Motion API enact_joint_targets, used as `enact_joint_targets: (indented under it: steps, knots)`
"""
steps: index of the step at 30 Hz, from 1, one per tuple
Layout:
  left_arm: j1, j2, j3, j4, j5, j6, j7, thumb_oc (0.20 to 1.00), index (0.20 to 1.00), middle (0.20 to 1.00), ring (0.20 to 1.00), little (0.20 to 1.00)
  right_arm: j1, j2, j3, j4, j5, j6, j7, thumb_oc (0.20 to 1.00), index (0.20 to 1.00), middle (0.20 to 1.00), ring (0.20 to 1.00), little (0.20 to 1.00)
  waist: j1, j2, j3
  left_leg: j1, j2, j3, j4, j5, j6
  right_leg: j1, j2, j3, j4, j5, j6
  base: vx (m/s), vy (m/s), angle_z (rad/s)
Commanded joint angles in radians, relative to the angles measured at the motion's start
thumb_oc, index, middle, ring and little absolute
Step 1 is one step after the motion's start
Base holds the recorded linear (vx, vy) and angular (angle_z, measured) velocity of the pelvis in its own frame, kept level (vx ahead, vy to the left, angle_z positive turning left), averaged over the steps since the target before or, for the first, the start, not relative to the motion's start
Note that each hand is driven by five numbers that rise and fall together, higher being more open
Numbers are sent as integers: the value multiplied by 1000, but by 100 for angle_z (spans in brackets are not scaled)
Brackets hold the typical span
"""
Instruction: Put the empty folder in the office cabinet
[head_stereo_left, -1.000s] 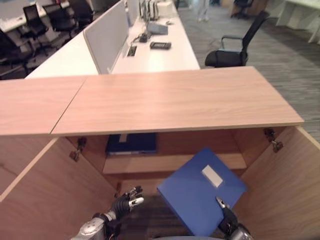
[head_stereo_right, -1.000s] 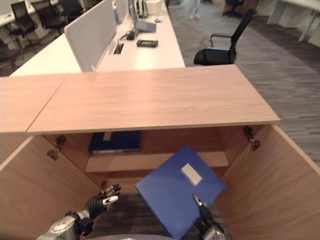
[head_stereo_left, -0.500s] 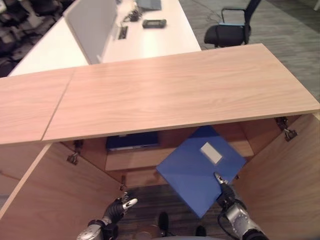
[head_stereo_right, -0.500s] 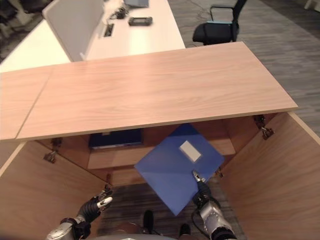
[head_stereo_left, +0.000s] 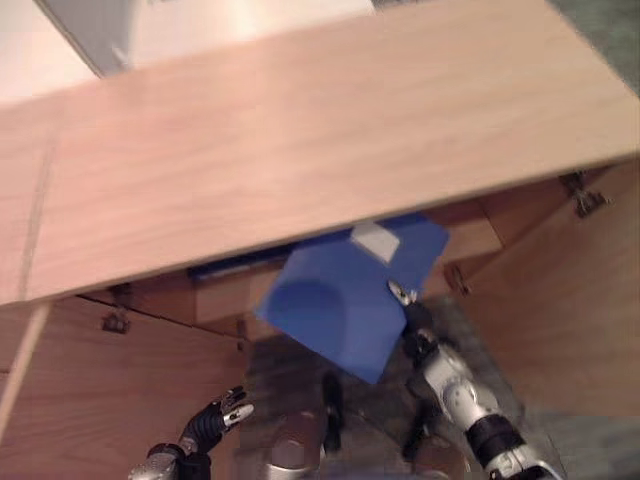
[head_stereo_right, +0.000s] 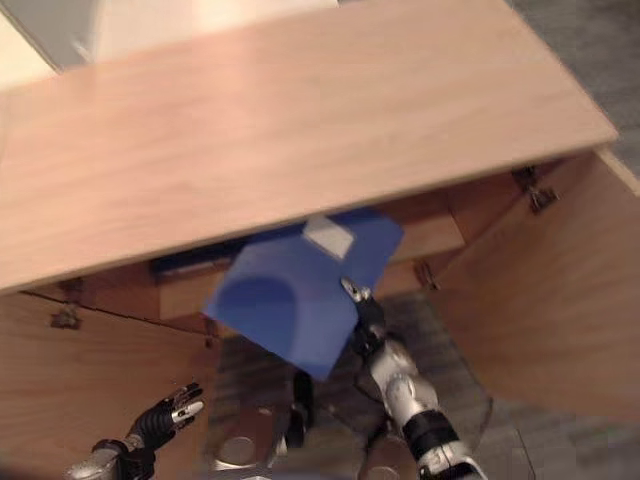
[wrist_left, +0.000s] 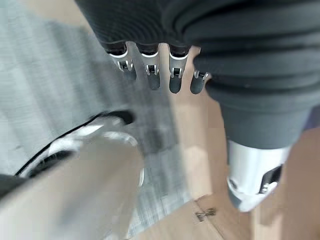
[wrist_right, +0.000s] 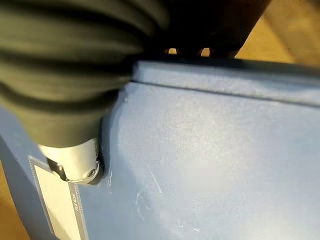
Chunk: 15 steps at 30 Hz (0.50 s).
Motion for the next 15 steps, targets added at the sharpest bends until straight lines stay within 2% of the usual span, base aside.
enact_joint_targets:
  steps: [1,2,8,11,12,15]
  knots:
    - [76,27,-5,-77,-29,-34,18,1000,1000,1000,1000,1000,-16,6,-15,-87,5,-103,-33,200,200,200,200,200,29,-14,-13,-81,-22,-91,157,-127,26,1,-6,-32,-79,52,40,-103,-51,30]
    - [63,20,-18,-89,-31,-41,28,1000,1000,1000,1000,1000,-46,-2,-23,-123,-15,-115,-59,200,200,200,200,200,28,-12,-14,-150,-22,-99,203,-132,30,-62,-18,-39,-17,38,27,-72,-39,5]
    - [39,11,-53,-132,-12,-42,46,1000,1000,1000,1000,1000,-110,-3,-55,-209,-23,-151,-107,200,200,200,200,200,42,0,-24,-304,-38,-117,294,-147,35,-193,-69,-62,126,-23,2,-38,-12,16]
    - [36,18,-59,-169,-4,-45,49,1000,1000,1000,1000,1000,-151,-11,-76,-244,-30,-174,-134,200,200,200,200,200,52,12,-34,-387,-49,-127,368,-171,39,-272,-96,-59,225,-65,-13,-19,-7,26]
    - [35,26,-60,-190,-2,-49,55,1000,1000,1000,1000,1000,-186,-21,-83,-260,-30,-187,-149,200,200,200,200,200,64,20,-36,-439,-56,-129,430,-187,42,-317,-113,-57,294,-96,-25,-23,-8,34]
    - [35,38,-59,-225,-6,-50,59,1000,1000,1000,1000,1000,-243,-49,-94,-263,-34,-198,-167,200,200,200,200,200,75,28,-47,-500,-61,-136,494,-206,43,-375,-131,-53,372,-138,-38,-2,-10,27]
